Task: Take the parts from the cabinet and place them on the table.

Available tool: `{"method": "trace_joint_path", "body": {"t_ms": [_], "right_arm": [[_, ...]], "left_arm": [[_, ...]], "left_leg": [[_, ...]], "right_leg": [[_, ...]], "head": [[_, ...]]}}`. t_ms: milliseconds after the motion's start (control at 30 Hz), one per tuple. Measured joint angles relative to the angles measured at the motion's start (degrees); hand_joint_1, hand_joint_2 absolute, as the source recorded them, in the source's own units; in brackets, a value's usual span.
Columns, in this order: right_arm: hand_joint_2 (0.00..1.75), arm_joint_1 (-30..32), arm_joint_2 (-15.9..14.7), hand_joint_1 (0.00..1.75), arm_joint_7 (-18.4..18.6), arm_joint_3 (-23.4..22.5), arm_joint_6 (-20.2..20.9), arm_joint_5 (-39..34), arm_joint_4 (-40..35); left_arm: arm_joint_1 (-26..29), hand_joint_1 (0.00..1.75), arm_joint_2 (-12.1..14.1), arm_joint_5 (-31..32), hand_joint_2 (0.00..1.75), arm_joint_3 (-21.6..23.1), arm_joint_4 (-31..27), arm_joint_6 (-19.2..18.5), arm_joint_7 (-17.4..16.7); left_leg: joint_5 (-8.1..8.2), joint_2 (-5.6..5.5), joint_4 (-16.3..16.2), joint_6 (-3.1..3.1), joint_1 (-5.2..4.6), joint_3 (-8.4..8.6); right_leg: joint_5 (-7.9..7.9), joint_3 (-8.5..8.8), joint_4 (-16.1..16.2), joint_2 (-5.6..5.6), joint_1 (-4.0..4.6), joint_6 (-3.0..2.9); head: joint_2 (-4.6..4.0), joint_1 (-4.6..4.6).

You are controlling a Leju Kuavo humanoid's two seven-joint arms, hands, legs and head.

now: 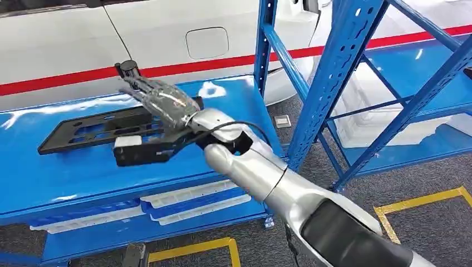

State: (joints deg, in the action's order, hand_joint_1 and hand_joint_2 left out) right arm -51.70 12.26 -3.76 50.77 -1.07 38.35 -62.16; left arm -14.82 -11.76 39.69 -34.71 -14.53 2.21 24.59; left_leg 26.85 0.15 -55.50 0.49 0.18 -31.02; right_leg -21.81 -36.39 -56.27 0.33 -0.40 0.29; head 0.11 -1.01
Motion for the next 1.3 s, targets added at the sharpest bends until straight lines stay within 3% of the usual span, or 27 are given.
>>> {"method": "trace_joint_path", "body": {"t_ms": [267, 567, 800, 1133, 1300], "right_arm": [[1.75, 6.6, 3.3, 0.00, 0.7, 6.5, -2.0, 4.5, 3.8], [1.75, 8.3, 7.0, 0.00, 3.0, 8.4, -9.7, 12.4, 12.1], [1.75, 8.3, 7.8, 0.00, 3.5, 8.9, -10.3, 13.1, 14.8], [1.75, 6.1, 8.0, 0.00, 13.0, 9.6, -15.0, 13.4, 16.5], [1.75, 3.5, 8.0, 0.00, 15.4, 9.3, -16.4, 11.4, 19.9]], "left_arm": [[-1.0, 0.00, -0.5, 0.9, 0.00, 1.3, 0.0, -0.2, -1.3], [-1.6, 0.00, -1.4, 1.6, 0.00, 2.5, 0.0, -1.0, -2.1], [-1.9, 0.00, -1.9, 1.7, 0.00, 3.1, 0.0, -1.1, -2.3], [-2.0, 0.00, -2.8, 0.4, 0.00, 3.3, 0.1, -2.1, -2.8], [-2.0, 0.00, -3.2, -0.3, 0.00, 3.2, 0.3, -1.9, -2.9]], "left_leg": [[0.10, 0.00, 0.0, 0.08, -0.06, -0.02], [0.10, 0.00, 0.0, 0.07, -0.10, 0.00], [0.10, 0.00, 0.0, 0.07, -0.11, 0.00], [0.10, 0.00, 0.0, 0.08, -0.15, 0.01], [0.09, 0.00, 0.0, 0.08, -0.15, 0.01]], "right_leg": [[-0.02, -0.03, 0.0, 0.00, -0.10, 0.02], [-0.01, -0.03, 0.0, 0.00, -0.12, 0.02], [-0.02, -0.03, 0.0, 0.00, -0.14, 0.02], [-0.01, -0.02, 0.0, 0.00, -0.17, 0.02], [-0.01, -0.02, 0.0, 0.00, -0.17, 0.03]], "head": [[0.00, 0.00], [0.00, 0.00], [0.00, 0.00], [0.00, 0.00], [0.00, 0.00]]}}
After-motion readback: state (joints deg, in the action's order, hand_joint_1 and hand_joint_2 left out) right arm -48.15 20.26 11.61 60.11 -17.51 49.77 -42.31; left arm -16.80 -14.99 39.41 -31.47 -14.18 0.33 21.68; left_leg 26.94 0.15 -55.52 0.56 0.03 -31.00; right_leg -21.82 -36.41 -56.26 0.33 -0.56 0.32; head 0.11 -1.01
